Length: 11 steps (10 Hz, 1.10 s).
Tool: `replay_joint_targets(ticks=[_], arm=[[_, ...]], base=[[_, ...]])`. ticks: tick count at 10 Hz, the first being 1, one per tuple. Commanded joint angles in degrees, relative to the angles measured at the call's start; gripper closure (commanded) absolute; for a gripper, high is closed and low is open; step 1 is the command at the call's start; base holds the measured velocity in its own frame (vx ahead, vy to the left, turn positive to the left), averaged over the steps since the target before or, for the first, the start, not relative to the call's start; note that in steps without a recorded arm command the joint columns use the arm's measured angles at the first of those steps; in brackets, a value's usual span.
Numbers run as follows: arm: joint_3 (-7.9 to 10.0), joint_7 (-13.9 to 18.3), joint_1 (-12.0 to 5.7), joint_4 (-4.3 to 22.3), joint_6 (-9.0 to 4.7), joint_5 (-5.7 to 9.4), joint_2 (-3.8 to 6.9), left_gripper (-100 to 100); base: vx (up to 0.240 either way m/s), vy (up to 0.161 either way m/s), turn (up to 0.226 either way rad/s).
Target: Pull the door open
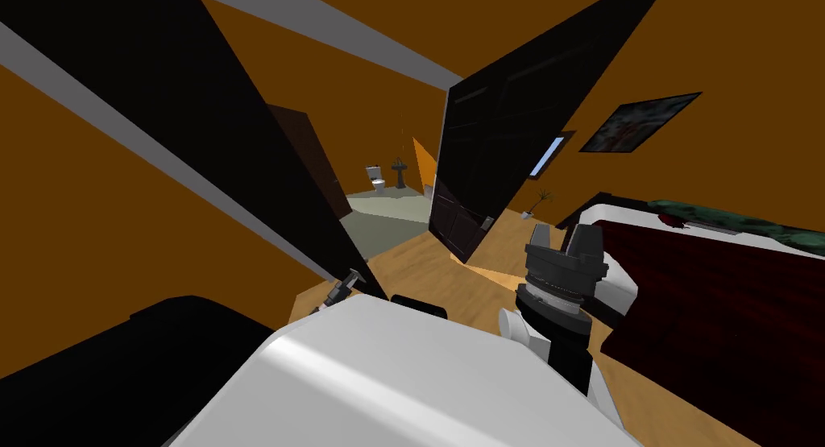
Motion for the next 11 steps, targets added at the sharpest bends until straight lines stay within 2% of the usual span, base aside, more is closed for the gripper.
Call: replay_joint_targets(ticks=[1, 6, 7, 8, 10, 11], arm=[[-0.02, 0.15, -0.72, 0.73, -0.04, 0.15, 0.31, 100], [-0.48, 0.41, -2.00, 0.79, 0.74, 0.27, 0.76, 100], [-0.69, 0.41, -2.01, 1.00, 0.55, 0.07, 0.36, 100], [-0.87, 0.86, -3.93, 1.15, 1.91, -1.74, -0.43, 100], [-0.97, 1.27, -5.75, 1.20, 3.10, -3.41, -1.14, 100], [-0.97, 1.27, -5.75, 1.20, 3.10, -3.41, -1.14, 100]], base=[[-0.205, 0.057, -0.138], [-0.195, 0.051, -0.109], [-0.091, 0.016, -0.029], [-0.151, 0.025, 0.105], [-0.214, 0.047, 0.091], [-0.140, 0.036, 0.022]])
